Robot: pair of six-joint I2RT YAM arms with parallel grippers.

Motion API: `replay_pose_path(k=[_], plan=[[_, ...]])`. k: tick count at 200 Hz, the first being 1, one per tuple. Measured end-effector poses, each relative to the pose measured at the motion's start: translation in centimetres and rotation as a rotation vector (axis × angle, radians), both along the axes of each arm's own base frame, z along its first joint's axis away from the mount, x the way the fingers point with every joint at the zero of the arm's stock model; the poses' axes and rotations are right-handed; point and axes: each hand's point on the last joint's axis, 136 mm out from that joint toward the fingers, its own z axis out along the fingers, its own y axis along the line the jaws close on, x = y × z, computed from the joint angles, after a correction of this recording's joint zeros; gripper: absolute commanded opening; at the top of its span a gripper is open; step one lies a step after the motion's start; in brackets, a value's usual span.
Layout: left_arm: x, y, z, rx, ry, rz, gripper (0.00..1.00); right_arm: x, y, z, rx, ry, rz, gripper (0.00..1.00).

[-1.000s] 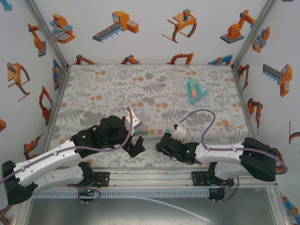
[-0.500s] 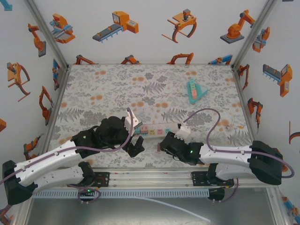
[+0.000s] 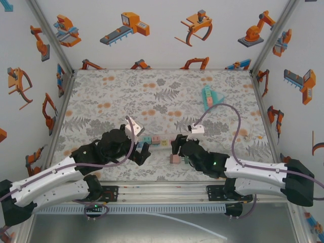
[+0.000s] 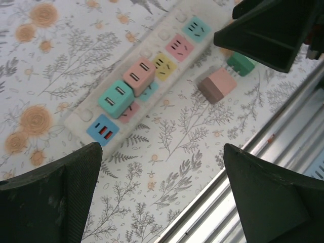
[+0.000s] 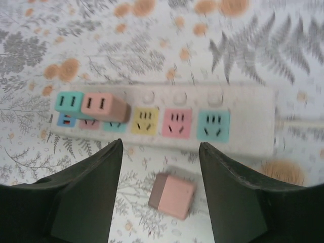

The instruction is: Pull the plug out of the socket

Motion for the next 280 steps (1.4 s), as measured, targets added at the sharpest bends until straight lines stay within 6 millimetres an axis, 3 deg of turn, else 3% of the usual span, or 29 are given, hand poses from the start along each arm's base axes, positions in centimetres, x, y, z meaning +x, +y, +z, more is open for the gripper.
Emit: replay_pose_path(k=[35, 67, 99, 159, 195, 234, 255, 280], plan=[[1.6, 2.3, 0.3, -0.026, -0.025, 0.149, 0.97, 1.4, 1.1, 2.4, -0.148, -0.182, 0.126, 0.65], [3.7, 5.7, -0.5, -0.041, 0.000, 0.336, 0.97, 2.2, 3.4, 0.9, -0.359, -0.252, 0.337, 0.65], [5.2, 8.6, -1.8, -0.055, 0.055, 0.483, 0.97, 1.3, 6.0, -0.6, -0.477, -0.323, 0.634, 0.64], [7.3, 11.1, -4.9, -0.058, 0.173, 0.643, 0.97, 1.5, 9.7, 0.2, -0.497, -0.391, 1.009, 0.64], [8.6, 11.6, -6.8, -0.065, 0.245, 0.688, 0.97, 1.3, 11.6, -1.4, -0.539, -0.365, 1.172, 0.62], [9.3, 10.5, -10.3, -0.031, 0.381, 0.668, 1.00, 1.1, 12.7, -3.8, -0.572, -0.320, 1.291, 0.59], [9.1, 9.7, -12.2, -0.007, 0.456, 0.646, 0.97, 1.1, 13.1, -4.7, -0.579, -0.294, 1.333, 0.55], [9.2, 8.9, -13.0, -0.015, 0.488, 0.623, 0.90, 0.9, 12.9, -5.3, -0.591, -0.281, 1.350, 0.50]])
